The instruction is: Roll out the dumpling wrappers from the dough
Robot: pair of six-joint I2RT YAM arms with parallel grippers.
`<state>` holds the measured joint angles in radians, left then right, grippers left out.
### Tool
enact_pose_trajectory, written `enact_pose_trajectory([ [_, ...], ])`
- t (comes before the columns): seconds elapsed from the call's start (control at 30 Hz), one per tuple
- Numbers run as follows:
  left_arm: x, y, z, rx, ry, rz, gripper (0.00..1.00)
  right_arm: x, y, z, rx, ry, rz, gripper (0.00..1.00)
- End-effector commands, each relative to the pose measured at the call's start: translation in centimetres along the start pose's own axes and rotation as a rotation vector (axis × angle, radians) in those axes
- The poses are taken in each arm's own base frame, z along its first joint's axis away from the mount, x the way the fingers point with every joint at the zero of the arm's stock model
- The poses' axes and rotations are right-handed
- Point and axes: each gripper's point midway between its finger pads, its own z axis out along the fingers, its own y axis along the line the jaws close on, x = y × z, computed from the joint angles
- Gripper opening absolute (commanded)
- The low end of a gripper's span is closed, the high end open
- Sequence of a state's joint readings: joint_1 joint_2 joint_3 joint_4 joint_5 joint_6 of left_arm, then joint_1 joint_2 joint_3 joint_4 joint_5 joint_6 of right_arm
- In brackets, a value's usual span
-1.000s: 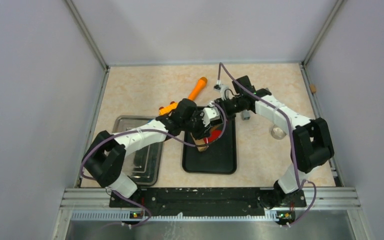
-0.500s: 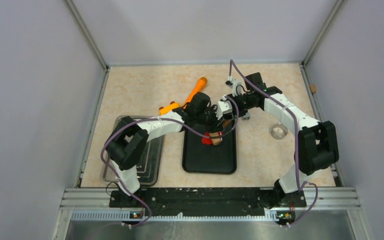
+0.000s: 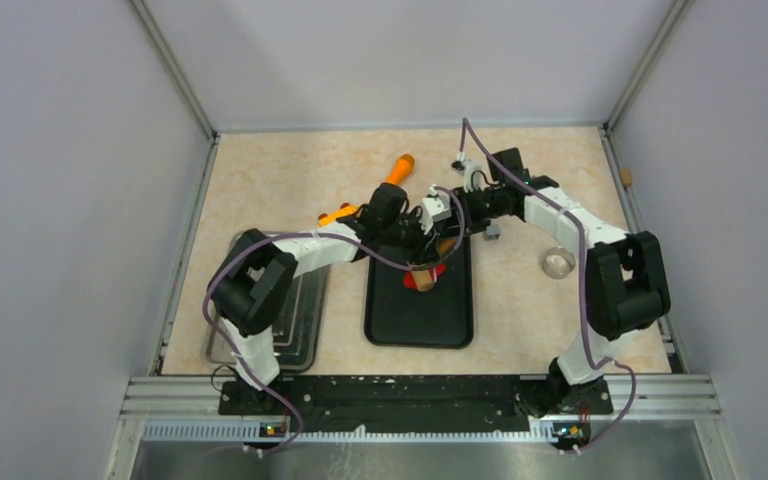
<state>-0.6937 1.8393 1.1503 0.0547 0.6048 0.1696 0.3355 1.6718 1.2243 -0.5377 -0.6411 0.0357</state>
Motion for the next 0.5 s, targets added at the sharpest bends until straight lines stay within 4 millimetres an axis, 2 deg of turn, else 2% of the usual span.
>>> enact_pose_trajectory([
  [0.0,3.6,1.0,-1.4,-0.05,0.074,-0.128,0.0,5.0,-3.1,3.1,0.121,0.173,0.013,0.0],
  [0.17,4.8,1.2,-2.5,-0.068,0.103,-0.135,0.0,5.3,-2.4,4.3,0.104,0.2,-0.001,0.0],
  [0.27,4.5,0.8,-3.3,-0.066,0.11,-0.121,0.0,4.2,-1.1,4.1,0.065,0.182,-0.001,0.0],
  [0.33,3.3,0.4,-4.1,-0.068,0.089,-0.099,0.0,2.3,0.5,3.3,0.024,0.141,0.0,0.0],
  [0.47,-1.6,-0.9,-5.7,-0.069,-0.011,-0.022,0.0,-1.4,3.9,0.4,-0.056,0.053,-0.096,0.0],
])
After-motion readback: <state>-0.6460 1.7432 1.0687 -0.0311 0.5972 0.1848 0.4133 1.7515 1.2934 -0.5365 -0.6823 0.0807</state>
